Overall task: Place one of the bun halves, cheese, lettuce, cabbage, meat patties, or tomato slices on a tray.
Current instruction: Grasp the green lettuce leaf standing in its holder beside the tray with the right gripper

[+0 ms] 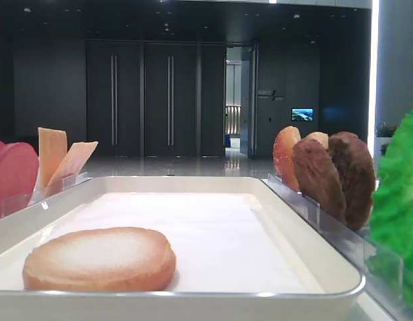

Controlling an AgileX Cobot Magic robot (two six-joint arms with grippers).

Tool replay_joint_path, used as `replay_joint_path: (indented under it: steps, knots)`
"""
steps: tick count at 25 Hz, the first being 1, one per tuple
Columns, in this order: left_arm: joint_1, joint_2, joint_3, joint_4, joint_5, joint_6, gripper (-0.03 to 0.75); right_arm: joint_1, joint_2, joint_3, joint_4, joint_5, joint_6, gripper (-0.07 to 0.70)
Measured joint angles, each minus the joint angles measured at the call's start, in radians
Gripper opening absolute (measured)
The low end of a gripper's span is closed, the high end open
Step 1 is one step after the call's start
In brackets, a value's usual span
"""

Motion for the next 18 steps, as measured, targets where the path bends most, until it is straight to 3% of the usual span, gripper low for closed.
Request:
replay_joint_path:
  steps: [9,18]
  knots:
    - [0.0,0.0,0.0,0.0,0.0,0.0,0.471,0.142,0.0,-0.031,0.002,0.003,0.14,0.494]
    - [0.0,0.0,0.0,0.0,0.0,0.0,0.471,0.353,0.0,-0.031,0.003,-0.018,0.313,0.496]
